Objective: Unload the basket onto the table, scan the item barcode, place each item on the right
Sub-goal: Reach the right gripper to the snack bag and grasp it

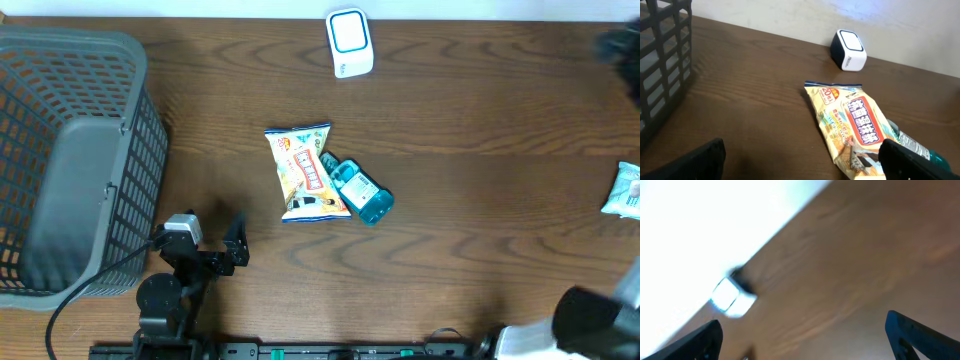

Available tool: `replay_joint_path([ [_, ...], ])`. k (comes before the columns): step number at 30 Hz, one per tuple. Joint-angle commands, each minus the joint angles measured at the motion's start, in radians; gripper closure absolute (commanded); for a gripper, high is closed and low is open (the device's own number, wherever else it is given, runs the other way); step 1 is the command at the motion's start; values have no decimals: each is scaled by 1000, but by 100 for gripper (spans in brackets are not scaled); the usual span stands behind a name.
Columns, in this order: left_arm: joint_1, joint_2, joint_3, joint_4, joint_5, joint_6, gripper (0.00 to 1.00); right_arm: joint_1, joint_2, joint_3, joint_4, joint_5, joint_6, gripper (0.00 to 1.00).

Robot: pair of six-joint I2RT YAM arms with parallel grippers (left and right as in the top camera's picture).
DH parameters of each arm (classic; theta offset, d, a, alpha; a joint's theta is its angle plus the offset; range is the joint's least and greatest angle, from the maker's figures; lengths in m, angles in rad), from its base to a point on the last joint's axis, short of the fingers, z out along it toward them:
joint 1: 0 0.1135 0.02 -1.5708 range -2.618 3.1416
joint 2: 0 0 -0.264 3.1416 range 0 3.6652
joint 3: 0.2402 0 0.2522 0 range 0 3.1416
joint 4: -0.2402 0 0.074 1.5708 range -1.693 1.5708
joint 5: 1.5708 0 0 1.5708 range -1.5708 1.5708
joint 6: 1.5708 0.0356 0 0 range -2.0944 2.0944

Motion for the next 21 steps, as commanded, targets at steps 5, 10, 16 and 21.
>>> replay_joint_path([
  [5,-3,-2,-18,-21,12,13,2,414,50,4,-59,-40,-174,1],
  [10,-3,-2,-18,-21,12,13,2,667,187,4,-60,-39,-257,1],
  [16,-3,-2,-18,-21,12,13,2,849,403,4,-57,-28,-257,12],
  [21,-3,-2,-18,-21,12,13,2,918,550,4,-64,-29,-252,30],
])
